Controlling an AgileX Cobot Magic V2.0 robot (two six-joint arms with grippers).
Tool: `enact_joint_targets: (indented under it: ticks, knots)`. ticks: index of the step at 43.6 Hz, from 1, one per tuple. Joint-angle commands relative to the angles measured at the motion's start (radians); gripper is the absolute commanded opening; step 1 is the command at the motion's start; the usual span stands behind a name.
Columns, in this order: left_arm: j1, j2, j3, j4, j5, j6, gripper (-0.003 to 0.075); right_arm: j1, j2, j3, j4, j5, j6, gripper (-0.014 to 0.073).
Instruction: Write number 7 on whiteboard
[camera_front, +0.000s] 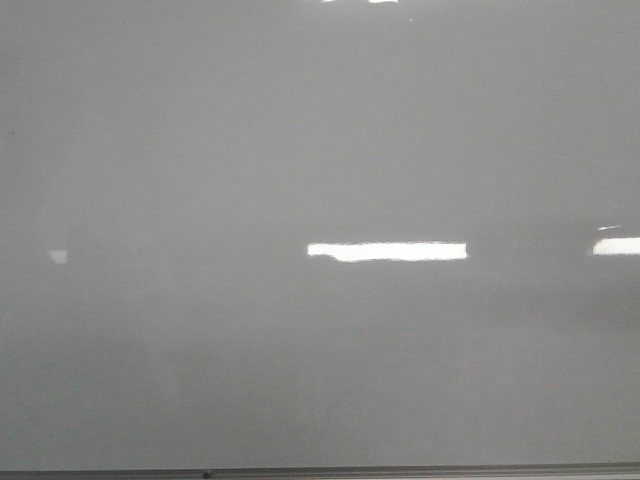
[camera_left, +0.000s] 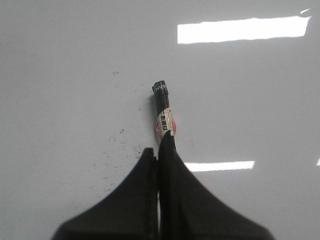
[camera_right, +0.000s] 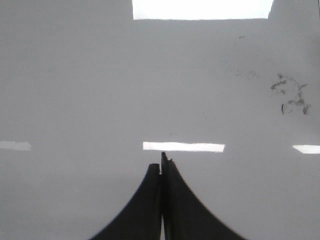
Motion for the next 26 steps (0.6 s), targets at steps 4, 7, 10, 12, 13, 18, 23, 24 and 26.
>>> enact_joint_targets:
  ticks: [4,7,10,12,13,18,23,24,26]
  knots:
    - [-0.003,-0.009,-0.166,-0.020,-0.044,-0.004,-0.0020,0.001,-0.016,-0.200,0.006,0.039,-0.006,-0.0118]
    - [-0.003,0.001,-0.236,-0.020,0.002,-0.004,-0.0020,0.001,-0.002,-0.273,0.005,0.086,-0.006,-0.0118]
    - [-0.003,0.024,-0.323,-0.020,0.066,-0.004,-0.0020,0.001,0.030,-0.344,0.005,0.123,-0.007,-0.0118]
    - [-0.003,0.048,-0.375,-0.020,0.105,-0.004,-0.0020,0.001,0.058,-0.397,0.005,0.146,-0.007,-0.0118]
    - [-0.003,0.060,-0.410,-0.020,0.135,-0.004,-0.0020,0.001,0.080,-0.420,0.005,0.159,-0.007,-0.0118]
    - [-0.003,0.140,-0.538,-0.020,0.249,-0.004,-0.0020,0.001,0.171,-0.529,0.005,0.203,-0.007,-0.0118]
    - [-0.003,0.216,-0.640,-0.020,0.326,-0.004,-0.0020,0.001,0.278,-0.630,0.005,0.277,-0.007,-0.0118]
    - [-0.003,0.235,-0.656,-0.020,0.339,-0.004,-0.0020,0.001,0.297,-0.647,0.005,0.295,-0.007,-0.0118]
    - [-0.003,0.263,-0.682,-0.020,0.365,-0.004,-0.0020,0.001,0.334,-0.685,0.005,0.332,-0.007,-0.0118]
